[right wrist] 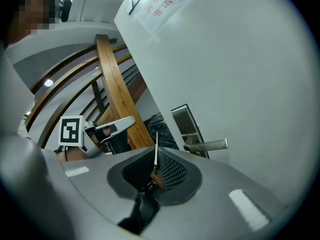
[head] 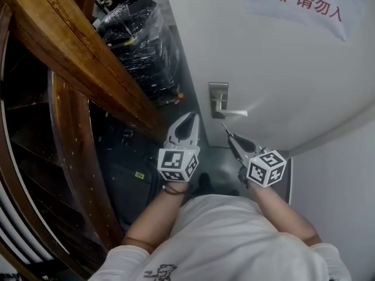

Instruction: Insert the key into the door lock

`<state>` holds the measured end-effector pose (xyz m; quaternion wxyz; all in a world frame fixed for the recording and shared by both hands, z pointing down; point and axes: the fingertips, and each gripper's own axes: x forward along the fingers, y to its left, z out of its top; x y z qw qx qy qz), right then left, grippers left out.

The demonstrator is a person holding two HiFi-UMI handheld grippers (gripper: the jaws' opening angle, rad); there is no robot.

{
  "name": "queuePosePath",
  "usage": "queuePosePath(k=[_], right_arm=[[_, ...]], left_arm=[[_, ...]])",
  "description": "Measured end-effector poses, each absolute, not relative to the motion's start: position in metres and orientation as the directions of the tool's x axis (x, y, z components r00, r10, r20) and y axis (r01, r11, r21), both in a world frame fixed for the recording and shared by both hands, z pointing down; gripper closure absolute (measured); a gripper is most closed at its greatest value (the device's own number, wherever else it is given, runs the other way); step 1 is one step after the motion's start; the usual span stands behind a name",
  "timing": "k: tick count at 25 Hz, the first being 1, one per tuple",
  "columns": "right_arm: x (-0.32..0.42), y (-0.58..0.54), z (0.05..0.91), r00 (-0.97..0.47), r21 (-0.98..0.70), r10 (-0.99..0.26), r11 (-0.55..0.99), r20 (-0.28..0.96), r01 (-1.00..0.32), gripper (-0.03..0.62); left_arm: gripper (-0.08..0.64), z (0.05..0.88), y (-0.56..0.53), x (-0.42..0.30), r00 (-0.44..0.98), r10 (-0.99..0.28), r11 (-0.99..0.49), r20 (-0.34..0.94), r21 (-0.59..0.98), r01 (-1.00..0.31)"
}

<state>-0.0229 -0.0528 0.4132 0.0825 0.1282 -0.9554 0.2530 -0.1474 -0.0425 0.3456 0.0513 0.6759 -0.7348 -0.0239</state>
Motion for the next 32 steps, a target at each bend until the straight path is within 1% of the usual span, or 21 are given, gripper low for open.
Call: queuePosePath(k=[1,2,3,6,10,13,17,24,32], right_arm=[[-0.026,-0.057,0.419,-0.954,-0.485,-0.199,0.826,0.226,-0.287,0.568],[-0.030,-0.061,0.424,-0.954,-0.505,-0.197,0.814,0.226,-0.288,0.568],[-0.034,-0.065,0.428,-0.955,-0.520,-0.196,0.804,0.224,-0.287,0.568],[-0.049,-0.078,0.441,-0.959,-0.571,-0.191,0.772,0.210,-0.279,0.568],[-0.067,-0.081,0.475,-0.969,-0.666,-0.144,0.705,0.202,-0.243,0.568],[-0.080,-0.083,0.497,-0.968,-0.698,-0.141,0.671,0.209,-0.249,0.568],[-0.086,-0.095,0.520,-0.957,-0.734,-0.194,0.614,0.216,-0.290,0.568],[-0.089,-0.121,0.560,-0.921,-0.824,-0.314,0.441,0.229,-0.355,0.568],[-0.095,-0.148,0.586,-0.891,-0.859,-0.390,0.347,0.232,-0.376,0.568]], left_arm=[[0.532,0.349,-0.050,-0.152,-0.069,-0.997,0.074,0.047,0.107,-0.992],[0.487,0.352,-0.058,-0.157,-0.055,-0.997,0.060,0.050,0.109,-0.992],[0.477,0.355,-0.066,-0.162,-0.042,-0.998,0.048,0.054,0.109,-0.993],[0.468,0.364,-0.091,-0.179,-0.011,-0.998,0.018,0.069,0.101,-0.995],[0.453,0.382,-0.120,-0.199,0.024,-0.994,-0.013,0.111,0.097,-0.995],[0.446,0.390,-0.137,-0.216,0.038,-0.992,-0.027,0.121,0.090,-0.996],[0.446,0.401,-0.152,-0.226,0.089,-0.988,-0.078,0.127,0.092,-0.993],[0.446,0.408,-0.164,-0.224,0.173,-0.977,-0.161,0.121,0.106,-0.981],[0.446,0.408,-0.168,-0.225,0.201,-0.971,-0.188,0.133,0.099,-0.977]])
